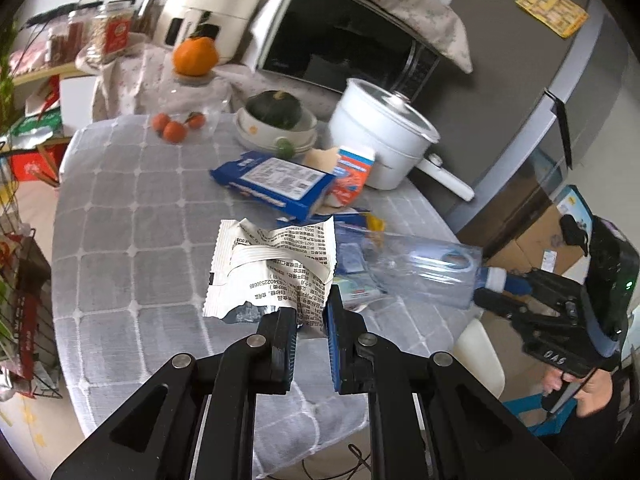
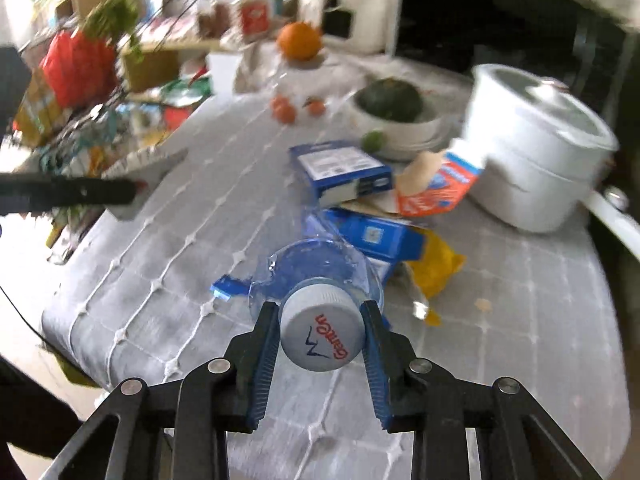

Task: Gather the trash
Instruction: 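Carry wrapper and bottle over the white bin and open both grippers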

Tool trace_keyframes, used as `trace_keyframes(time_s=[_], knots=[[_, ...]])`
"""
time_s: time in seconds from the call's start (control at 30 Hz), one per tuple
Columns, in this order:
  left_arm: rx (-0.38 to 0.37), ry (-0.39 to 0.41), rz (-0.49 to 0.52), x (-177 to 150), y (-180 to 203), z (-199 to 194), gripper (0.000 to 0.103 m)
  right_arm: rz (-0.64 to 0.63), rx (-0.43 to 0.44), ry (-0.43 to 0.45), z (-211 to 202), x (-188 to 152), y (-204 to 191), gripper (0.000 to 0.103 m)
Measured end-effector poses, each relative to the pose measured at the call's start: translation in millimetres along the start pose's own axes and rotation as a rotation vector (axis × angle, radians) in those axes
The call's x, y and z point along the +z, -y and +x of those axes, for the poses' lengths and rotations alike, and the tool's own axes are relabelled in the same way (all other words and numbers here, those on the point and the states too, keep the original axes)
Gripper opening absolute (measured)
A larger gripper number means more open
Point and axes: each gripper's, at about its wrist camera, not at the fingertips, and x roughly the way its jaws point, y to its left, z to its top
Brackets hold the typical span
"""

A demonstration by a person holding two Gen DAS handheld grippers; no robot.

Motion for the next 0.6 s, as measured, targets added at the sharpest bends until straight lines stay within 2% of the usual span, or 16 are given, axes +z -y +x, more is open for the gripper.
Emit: trace_keyframes(time_s=[0.33, 0.43, 0.6], knots=[[-0.056, -0.024, 0.088, -14, 52, 18, 0.014, 0.171, -0.150, 0.046, -74, -33, 46, 0.035], [-0.092, -0.036, 0.123, -18, 76, 26, 0.014, 0.186, -0.195, 0.085, -103, -42, 57, 0.035], [-0.162, -0.088, 0.169, -28, 118, 47, 0.014, 0.223, -0.259, 0.098, -146, -65, 78, 0.035]])
